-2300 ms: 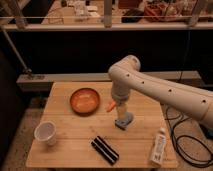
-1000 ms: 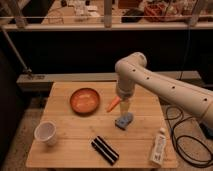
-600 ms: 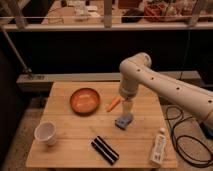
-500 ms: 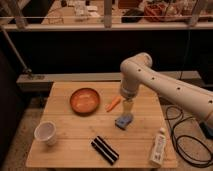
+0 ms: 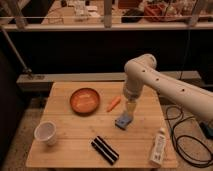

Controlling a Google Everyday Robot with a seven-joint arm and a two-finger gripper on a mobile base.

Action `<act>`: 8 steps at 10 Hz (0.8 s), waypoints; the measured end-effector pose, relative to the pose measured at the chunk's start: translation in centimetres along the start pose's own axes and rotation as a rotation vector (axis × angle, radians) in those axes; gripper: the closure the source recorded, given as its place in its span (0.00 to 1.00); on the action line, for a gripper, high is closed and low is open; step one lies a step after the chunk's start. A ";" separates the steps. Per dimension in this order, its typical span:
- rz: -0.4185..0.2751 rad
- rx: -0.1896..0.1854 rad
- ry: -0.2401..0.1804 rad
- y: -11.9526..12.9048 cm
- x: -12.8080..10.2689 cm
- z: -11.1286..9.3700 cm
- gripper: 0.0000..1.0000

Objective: Move the arm in a circular motion

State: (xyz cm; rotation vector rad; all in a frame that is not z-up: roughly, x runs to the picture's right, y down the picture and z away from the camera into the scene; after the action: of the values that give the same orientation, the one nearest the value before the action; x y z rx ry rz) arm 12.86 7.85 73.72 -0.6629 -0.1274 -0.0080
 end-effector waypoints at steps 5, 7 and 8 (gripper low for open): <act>0.127 -0.010 -0.004 -3.2 7.3 1.0 0.20; 0.172 -0.009 0.014 -2.2 10.6 1.2 0.20; 0.186 0.000 0.017 -1.3 11.3 1.0 0.20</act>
State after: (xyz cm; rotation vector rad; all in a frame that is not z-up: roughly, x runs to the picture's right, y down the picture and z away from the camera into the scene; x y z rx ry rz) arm 23.89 7.79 76.68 -0.6730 -0.0489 0.1646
